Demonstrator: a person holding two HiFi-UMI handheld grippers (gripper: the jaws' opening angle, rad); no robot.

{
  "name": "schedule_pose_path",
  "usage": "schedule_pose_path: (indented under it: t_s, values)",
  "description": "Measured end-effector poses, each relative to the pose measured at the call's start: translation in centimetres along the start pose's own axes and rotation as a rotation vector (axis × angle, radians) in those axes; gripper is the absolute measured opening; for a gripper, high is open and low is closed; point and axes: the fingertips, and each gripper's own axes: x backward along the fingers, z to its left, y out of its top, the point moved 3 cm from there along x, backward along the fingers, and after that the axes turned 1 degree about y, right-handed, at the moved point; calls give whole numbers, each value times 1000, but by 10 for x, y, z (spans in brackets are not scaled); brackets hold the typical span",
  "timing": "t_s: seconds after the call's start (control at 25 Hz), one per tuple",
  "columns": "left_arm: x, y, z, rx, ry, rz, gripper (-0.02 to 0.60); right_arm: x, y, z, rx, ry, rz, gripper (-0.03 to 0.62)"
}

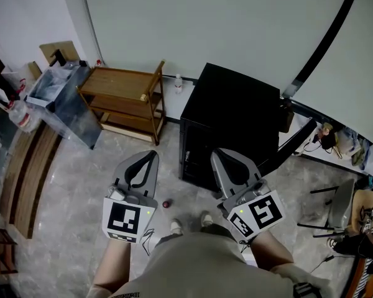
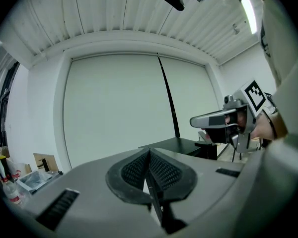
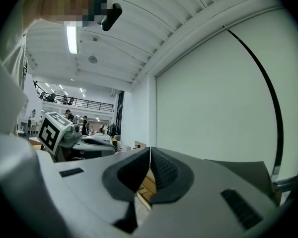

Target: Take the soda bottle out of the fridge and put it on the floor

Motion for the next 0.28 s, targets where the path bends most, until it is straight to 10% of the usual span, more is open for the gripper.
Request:
schedule_pose_path:
  t_s: [0.28]
  values:
    - [4, -6, 3, -16, -3, 15, 6, -3, -6, 7, 12, -5, 16, -2]
